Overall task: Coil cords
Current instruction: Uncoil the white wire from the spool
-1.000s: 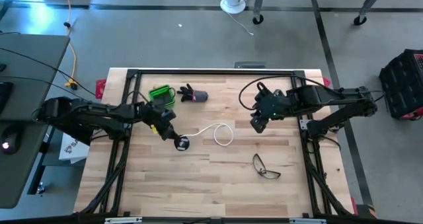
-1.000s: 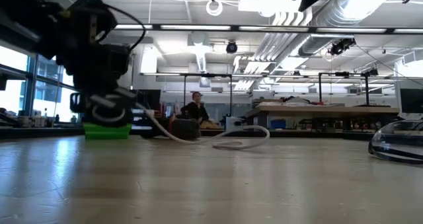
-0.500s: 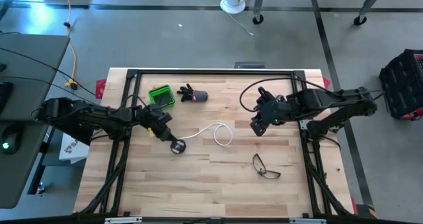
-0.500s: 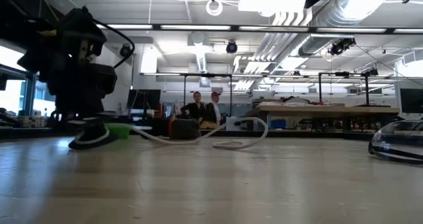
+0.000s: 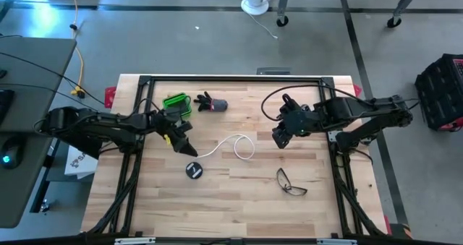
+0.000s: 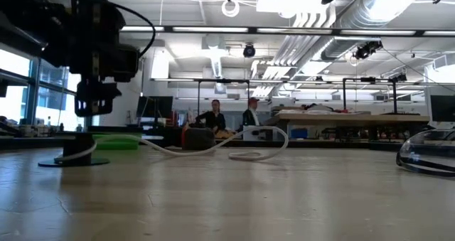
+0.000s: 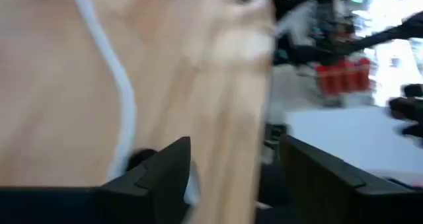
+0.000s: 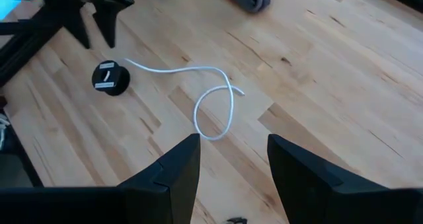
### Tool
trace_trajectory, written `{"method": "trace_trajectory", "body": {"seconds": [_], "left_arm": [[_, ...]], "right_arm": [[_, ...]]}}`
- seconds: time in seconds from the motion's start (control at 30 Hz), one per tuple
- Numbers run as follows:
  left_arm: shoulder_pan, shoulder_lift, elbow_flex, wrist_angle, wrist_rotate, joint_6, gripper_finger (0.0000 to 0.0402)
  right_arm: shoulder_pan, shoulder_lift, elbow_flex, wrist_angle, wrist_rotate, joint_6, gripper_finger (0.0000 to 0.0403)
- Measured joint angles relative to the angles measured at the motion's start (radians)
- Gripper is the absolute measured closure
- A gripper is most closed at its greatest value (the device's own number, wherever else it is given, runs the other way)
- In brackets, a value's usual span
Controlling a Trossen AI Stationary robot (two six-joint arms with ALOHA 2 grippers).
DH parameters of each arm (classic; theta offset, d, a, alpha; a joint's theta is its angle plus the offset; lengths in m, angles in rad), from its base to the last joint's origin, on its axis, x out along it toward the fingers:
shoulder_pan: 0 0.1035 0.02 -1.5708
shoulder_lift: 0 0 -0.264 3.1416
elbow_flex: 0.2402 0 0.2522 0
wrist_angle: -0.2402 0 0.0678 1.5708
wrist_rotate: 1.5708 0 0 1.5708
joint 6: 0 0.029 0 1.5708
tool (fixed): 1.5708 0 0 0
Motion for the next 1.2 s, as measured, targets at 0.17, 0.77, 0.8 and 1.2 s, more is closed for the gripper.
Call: {"method": "trace_trajectory", "body": {"seconds": [0.17,0.77,0.8,1.2], "left_arm": [[-0.063,-0.043,0.043,-0.048,0.136,-0.144,0.0165],[-0.542,-0.409,-0.155,-0.399,-0.701,-0.809,0.0165],[-0.544,-0.409,-0.161,-0.398,-0.697,-0.838,0.0165],[-0.658,-0.255,-0.165,-0.178,-0.835,-1.047,0.0165]], "right_arm": [[-0.001,0.0,0.0,-0.002,-0.008,-0.017,0.0231],[-0.036,0.0,0.0,-0.023,-0.032,-0.071,0.0231],[-0.036,0.0,0.0,-0.024,-0.037,-0.079,0.0231],[-0.036,-0.001,0.0,-0.027,-0.022,-0.131,0.0231]]}}
